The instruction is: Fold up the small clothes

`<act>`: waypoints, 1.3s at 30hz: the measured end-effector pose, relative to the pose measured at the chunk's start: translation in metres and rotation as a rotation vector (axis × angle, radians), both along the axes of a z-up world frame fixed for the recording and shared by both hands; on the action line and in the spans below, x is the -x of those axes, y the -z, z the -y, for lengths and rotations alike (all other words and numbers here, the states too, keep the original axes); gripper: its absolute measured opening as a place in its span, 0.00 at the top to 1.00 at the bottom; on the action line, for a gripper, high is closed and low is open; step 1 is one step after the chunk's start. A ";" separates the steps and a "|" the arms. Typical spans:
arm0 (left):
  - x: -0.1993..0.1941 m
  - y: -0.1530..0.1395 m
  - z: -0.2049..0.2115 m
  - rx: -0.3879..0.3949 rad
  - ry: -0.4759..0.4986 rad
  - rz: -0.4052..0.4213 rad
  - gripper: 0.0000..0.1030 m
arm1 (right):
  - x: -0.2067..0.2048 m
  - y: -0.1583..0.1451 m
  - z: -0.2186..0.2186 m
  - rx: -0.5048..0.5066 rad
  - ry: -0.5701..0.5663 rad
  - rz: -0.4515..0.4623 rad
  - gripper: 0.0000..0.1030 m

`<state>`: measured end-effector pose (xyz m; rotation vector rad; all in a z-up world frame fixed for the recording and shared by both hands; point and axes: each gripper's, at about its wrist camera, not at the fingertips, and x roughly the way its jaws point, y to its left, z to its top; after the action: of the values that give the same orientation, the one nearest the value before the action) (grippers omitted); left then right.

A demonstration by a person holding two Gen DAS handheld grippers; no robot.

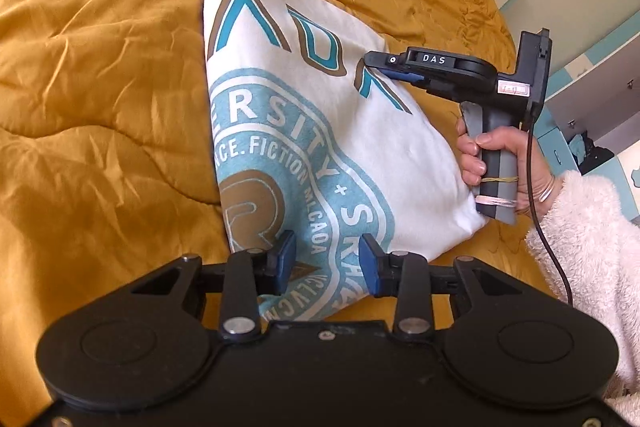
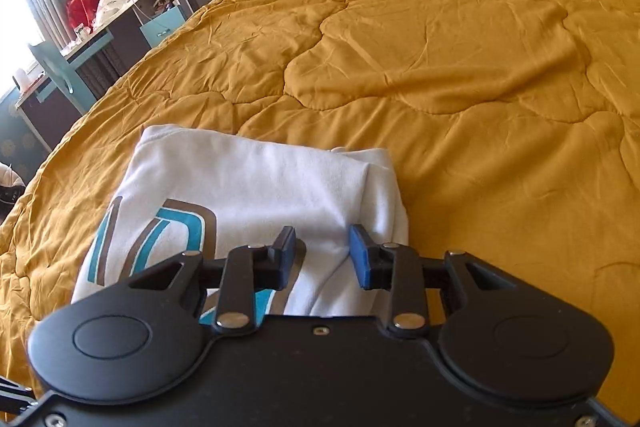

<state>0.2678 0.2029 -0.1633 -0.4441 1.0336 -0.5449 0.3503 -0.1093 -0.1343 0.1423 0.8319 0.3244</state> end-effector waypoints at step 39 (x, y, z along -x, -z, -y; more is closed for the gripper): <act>0.150 -0.121 0.128 -0.361 -0.448 0.174 0.48 | 0.250 -0.117 0.006 0.169 0.043 0.078 0.27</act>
<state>0.1177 0.0751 -0.0419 -0.2873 0.8086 0.0075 0.1007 -0.1157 -0.0173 -0.0106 0.7743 0.2169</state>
